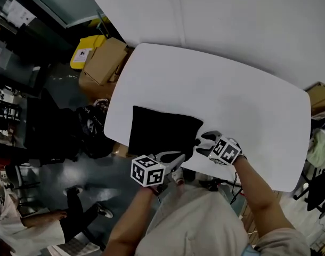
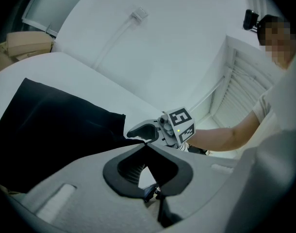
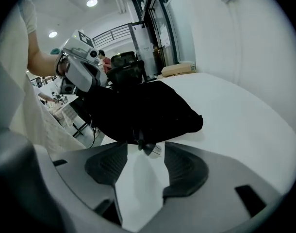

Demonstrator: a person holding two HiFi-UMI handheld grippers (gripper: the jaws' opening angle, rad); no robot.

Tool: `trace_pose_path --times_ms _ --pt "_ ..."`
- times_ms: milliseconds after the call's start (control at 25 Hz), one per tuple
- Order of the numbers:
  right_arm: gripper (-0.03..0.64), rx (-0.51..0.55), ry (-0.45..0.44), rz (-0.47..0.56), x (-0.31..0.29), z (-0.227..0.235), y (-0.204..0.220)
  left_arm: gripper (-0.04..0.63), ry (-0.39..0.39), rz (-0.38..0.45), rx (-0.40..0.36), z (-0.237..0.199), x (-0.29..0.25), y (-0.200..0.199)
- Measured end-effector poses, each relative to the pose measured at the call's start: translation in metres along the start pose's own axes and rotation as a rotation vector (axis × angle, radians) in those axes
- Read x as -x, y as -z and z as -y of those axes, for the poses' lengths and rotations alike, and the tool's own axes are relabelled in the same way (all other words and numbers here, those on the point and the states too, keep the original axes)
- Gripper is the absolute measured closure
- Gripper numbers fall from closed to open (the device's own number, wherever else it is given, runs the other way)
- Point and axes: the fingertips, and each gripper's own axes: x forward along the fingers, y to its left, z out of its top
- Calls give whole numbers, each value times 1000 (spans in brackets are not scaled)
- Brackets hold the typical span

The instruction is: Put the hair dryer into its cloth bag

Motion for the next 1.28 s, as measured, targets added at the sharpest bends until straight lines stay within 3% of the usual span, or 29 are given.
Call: trace_pose_path --times_ms 120,600,880,1280 --pt "424 46 -1 -13 -7 -1 -3 578 -5 0 6 0 -1 0" --pt "476 259 11 -109 -16 -2 -3 578 -11 -5 1 2 -2 3" --pt "480 182 -10 -58 1 -6 -29 578 -29 14 4 -1 3 -1" --pt "480 71 -61 4 -4 -12 -64 578 15 23 -20 13 2 -7"
